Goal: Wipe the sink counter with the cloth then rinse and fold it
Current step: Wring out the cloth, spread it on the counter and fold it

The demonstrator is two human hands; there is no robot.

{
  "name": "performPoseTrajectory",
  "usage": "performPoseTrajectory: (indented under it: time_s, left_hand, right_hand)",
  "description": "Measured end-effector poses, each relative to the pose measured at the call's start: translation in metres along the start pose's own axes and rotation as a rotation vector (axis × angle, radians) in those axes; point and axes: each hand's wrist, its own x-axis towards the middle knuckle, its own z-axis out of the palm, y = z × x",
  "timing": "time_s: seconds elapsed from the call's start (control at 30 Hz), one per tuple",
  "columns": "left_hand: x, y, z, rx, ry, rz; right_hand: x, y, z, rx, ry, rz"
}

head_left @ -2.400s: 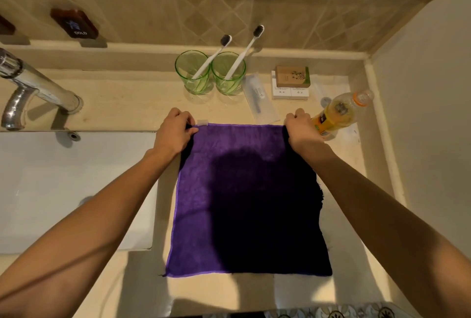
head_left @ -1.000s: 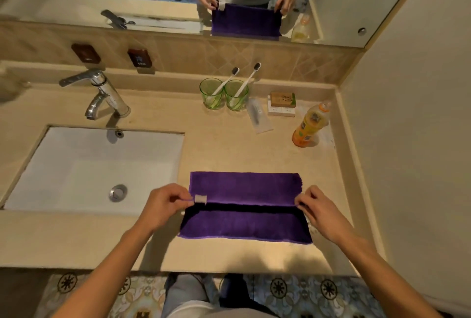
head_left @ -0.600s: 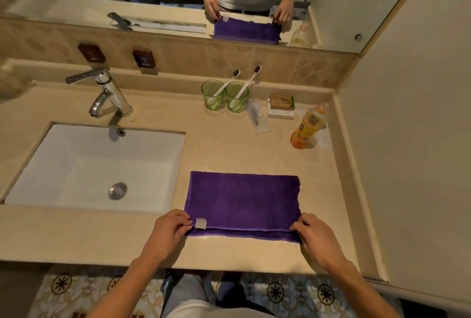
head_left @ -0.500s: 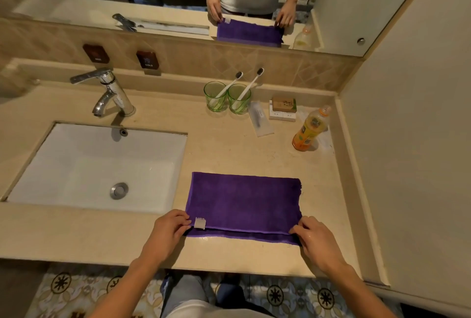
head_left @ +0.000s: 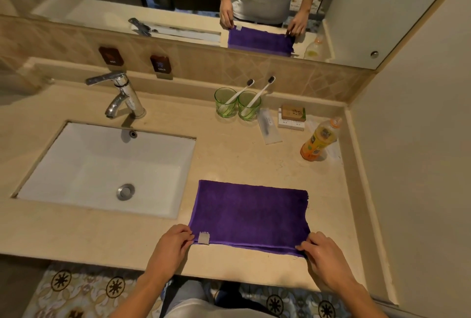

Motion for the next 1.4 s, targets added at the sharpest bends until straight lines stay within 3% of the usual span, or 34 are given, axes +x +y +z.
performPoseTrajectory:
  time_s: [0.13,0.3,0.37,0.57,0.73,1.03,1.27,1.4]
  left_hand:
    - [-0.001,0.006,-0.003,-0.018,0.018,-0.059]
    - [0.007,0.029,-0.030,-0.289,-0.068,-0.336]
    - [0.011,0.029,-0.034,-0.404,-0.043,-0.461]
    - [0.010,0.039,-0.039,-0.430,0.176,-0.683]
    - [0.014,0.051,-0.031,-0.239,0.009,-0.782]
    - [0.013,0.068,-0.025,-0.007,-0.096,-0.851]
    - [0.014,0.062,-0.026,-0.151,-0.051,-0.855]
    - [0.010,0.048,-0.029,-0.364,0.024,-0.835]
  right_hand:
    - [0.004,0.001,-0.004,-0.035,-0.118,0.005]
    - [0.045,-0.010,-0.045,-0.034,-0.573,0.111]
    - [0.072,-0.020,-0.057,0.041,-0.676,0.137]
    - [0.161,-0.077,-0.075,0.205,-0.561,0.095]
    - [0.227,-0.142,-0.069,0.238,-0.405,-0.056]
    - [0.287,-0.212,-0.035,0.078,-0.404,-0.252]
    - [0.293,-0.228,-0.025,-0.028,-0.440,-0.305]
    - [0.299,-0.234,-0.032,-0.025,-0.428,-0.265]
